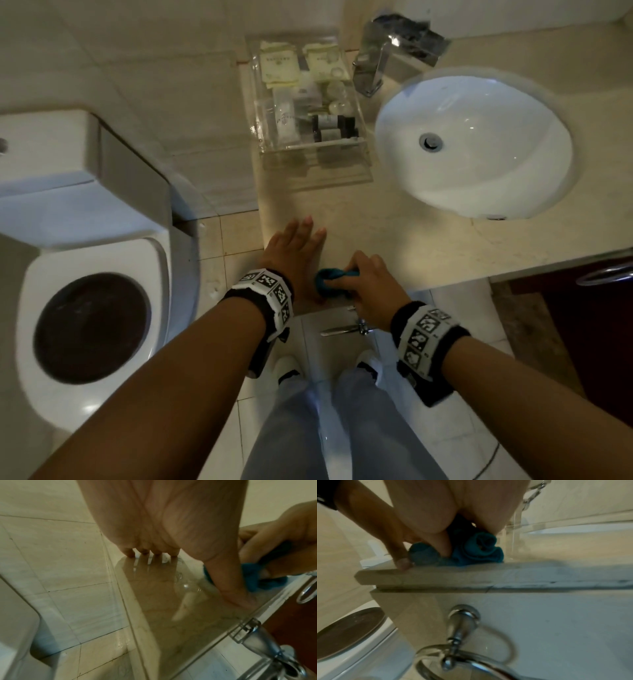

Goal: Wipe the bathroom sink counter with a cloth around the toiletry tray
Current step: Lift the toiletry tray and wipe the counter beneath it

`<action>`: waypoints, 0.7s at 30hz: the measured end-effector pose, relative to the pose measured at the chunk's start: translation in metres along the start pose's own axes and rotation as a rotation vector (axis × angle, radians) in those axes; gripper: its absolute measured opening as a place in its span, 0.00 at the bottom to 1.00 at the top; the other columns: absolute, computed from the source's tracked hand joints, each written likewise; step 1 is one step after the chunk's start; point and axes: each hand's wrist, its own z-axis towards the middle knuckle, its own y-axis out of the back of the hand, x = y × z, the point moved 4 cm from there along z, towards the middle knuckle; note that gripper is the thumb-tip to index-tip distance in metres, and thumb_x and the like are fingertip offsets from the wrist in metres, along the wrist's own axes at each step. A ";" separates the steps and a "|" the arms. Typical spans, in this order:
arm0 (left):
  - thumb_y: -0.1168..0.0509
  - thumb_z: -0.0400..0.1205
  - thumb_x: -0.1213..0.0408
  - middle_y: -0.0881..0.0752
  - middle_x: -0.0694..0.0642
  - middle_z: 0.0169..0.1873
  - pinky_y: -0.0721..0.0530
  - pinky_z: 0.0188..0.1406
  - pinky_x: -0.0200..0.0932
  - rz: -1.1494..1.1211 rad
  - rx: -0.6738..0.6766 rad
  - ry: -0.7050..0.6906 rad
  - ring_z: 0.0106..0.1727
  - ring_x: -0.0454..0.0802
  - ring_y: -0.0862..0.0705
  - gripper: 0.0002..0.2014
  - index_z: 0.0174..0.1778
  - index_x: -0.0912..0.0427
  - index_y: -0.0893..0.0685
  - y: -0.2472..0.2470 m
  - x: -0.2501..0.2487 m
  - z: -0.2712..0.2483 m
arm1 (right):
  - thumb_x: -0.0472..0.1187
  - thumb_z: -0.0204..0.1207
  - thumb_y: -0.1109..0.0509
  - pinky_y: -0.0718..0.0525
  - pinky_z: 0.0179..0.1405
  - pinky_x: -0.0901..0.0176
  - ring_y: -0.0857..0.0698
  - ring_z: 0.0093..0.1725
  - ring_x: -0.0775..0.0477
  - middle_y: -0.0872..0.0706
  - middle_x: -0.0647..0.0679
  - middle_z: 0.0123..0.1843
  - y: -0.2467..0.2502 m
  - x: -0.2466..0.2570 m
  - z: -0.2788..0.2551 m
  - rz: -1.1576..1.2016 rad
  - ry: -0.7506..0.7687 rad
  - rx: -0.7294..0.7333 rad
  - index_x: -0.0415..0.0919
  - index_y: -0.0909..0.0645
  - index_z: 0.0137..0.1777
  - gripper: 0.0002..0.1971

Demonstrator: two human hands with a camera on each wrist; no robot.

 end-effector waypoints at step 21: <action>0.20 0.56 0.40 0.73 0.52 0.80 0.58 0.80 0.59 -0.083 0.094 0.132 0.82 0.56 0.69 0.72 0.81 0.47 0.70 0.010 -0.011 -0.004 | 0.31 0.73 0.30 0.24 0.51 0.52 0.25 0.54 0.37 0.23 0.43 0.54 0.036 -0.064 -0.036 -0.114 0.078 0.159 0.47 0.12 0.51 0.12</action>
